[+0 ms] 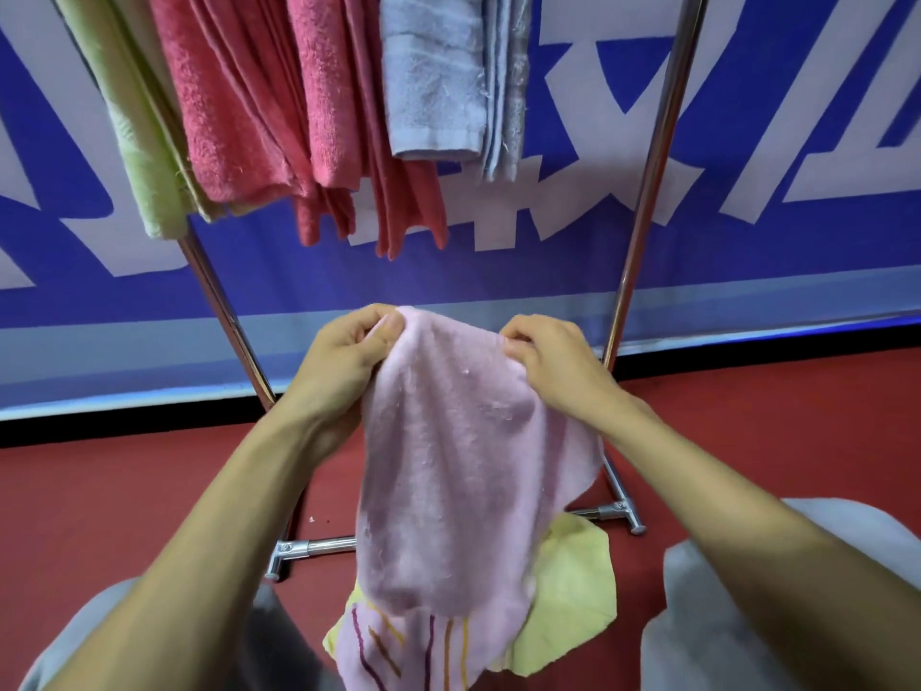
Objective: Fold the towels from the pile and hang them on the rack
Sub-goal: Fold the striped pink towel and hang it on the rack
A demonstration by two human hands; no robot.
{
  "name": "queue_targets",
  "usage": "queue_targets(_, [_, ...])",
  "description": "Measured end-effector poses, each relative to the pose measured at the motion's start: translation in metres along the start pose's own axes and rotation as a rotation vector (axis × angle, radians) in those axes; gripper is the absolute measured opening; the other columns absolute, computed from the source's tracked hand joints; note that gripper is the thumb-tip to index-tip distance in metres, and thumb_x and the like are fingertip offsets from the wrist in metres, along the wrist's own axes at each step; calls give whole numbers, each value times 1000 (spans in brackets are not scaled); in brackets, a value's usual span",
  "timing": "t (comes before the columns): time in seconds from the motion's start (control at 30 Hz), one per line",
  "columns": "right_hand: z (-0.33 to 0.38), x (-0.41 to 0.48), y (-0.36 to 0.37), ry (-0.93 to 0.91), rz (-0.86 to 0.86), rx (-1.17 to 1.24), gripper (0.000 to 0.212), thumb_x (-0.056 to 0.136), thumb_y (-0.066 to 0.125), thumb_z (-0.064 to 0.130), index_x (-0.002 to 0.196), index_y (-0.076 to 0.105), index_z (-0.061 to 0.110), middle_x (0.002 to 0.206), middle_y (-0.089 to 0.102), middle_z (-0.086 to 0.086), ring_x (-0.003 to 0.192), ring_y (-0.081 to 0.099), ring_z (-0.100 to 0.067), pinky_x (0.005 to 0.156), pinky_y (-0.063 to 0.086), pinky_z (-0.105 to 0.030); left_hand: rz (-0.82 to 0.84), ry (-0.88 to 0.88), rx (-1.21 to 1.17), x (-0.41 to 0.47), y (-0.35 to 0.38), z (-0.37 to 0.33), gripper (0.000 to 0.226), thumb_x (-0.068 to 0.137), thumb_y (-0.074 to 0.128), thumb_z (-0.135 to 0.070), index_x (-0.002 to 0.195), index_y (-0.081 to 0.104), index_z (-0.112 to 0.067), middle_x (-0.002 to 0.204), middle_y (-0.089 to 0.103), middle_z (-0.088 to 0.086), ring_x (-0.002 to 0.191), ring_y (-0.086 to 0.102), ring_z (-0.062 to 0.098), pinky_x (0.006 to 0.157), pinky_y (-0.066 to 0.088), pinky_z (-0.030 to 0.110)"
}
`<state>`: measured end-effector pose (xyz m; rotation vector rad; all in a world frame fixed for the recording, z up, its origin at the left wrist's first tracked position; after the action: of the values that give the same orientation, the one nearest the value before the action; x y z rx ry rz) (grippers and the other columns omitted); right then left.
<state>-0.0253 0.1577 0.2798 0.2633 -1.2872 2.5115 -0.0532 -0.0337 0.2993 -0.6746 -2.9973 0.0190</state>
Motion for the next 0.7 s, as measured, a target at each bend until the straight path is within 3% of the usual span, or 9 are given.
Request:
queue_targets(0.1, [8,-3,20,-57,111,-12,10,92,54,15,89,64,15,87,63,-4,82,54,-19,75,42,-32,-61,-28,-135,-2,-3,1,27,100,47,-22,81,64,-13,62,61,-2,53,55,8,52,47,18])
queue_targets(0.23, [2,-7,36,-2,284,-52,20,90,61,27,72,56,19,69,58,-5,68,44,-21,61,35,-34,-193,-39,-323,-2,-16,3,42,100,47,-14,63,67,-20,53,55,-5,46,49,7,48,45,19])
queue_targets(0.4, [-8,-14,49,-21,400,-205,14,84,63,28,77,59,16,82,67,-9,80,54,-27,71,46,-40,-366,-15,-517,-2,-36,6,24,99,50,-19,84,66,-10,64,61,-1,56,58,11,60,54,26])
queue_targets(0.47, [-19,-18,54,-1,447,-278,21,82,65,28,69,51,18,80,65,-9,82,55,-27,69,45,-39,-420,-21,-601,-2,-44,9,19,97,53,-20,90,67,-9,67,65,1,61,63,13,63,57,29])
queue_targets(0.6, [-30,-23,59,13,478,-358,28,80,64,30,65,42,20,74,53,-3,83,55,-30,69,46,-37,-534,6,-710,-4,-62,16,17,95,55,-13,82,66,-9,62,62,0,59,61,14,63,55,30])
queue_targets(0.7, [-28,-23,58,6,491,-361,23,77,66,27,66,47,18,72,55,-2,78,58,-27,69,50,-39,-599,14,-716,-5,-73,24,20,96,52,-9,81,66,-8,70,61,3,67,61,17,70,55,33])
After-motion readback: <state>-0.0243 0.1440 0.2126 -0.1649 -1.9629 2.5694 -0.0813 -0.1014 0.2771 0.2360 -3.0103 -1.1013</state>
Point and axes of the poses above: each hand's wrist, its own x-axis towards the middle knuckle, its own y-axis out of the palm, z = x × y, the point moved 10 cm from there along x, towards the middle knuckle
